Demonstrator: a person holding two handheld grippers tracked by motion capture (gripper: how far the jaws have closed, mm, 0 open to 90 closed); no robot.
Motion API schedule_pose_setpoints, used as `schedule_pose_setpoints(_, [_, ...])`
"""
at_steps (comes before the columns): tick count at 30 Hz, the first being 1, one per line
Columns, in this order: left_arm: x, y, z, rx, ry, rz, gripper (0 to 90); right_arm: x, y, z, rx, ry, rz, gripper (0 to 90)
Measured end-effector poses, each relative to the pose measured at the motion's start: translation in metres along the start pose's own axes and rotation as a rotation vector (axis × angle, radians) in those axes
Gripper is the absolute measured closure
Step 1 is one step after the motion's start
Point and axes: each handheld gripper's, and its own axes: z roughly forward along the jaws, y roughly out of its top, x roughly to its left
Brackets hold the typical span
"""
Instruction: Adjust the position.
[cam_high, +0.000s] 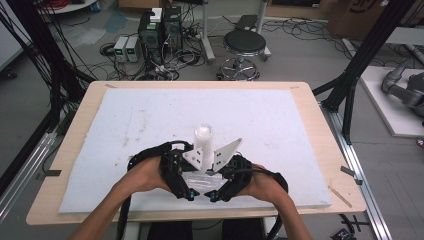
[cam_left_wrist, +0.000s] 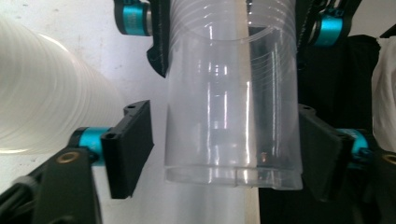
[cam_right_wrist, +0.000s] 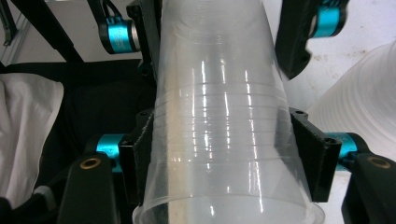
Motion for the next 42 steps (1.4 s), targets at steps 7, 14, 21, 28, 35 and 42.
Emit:
schedule_pose_setpoints(7, [0.0,-0.001,-0.001,-0.011,-0.002,0.005,41.0,-0.001,-0.001,0.0,-0.005,-0.005,0.002,32.2])
schedule_pose_setpoints(14, [-0.001,-0.001,0.0,-0.009,0.007,0.008,41.0,-0.002,-0.004,0.002,-0.014,0.002,0.002,27.4])
schedule_pose_setpoints(21, [-0.001,-0.001,0.001,-0.01,0.003,0.005,41.1,-0.003,-0.007,0.003,-0.04,-0.009,0.002,13.9])
schedule_pose_setpoints(28, [0.001,-0.008,0.003,-0.066,0.015,-0.017,41.0,-0.002,-0.008,-0.001,-0.097,-0.02,-0.008,13.9])
schedule_pose_setpoints(35, [0.002,-0.027,0.011,-0.176,0.025,-0.053,41.0,-0.003,-0.017,-0.018,-0.296,-0.042,0.022,13.9])
schedule_pose_setpoints(42, [0.002,-0.038,0.015,-0.19,0.032,-0.073,41.0,-0.002,-0.023,-0.029,-0.379,-0.056,0.03,13.9])
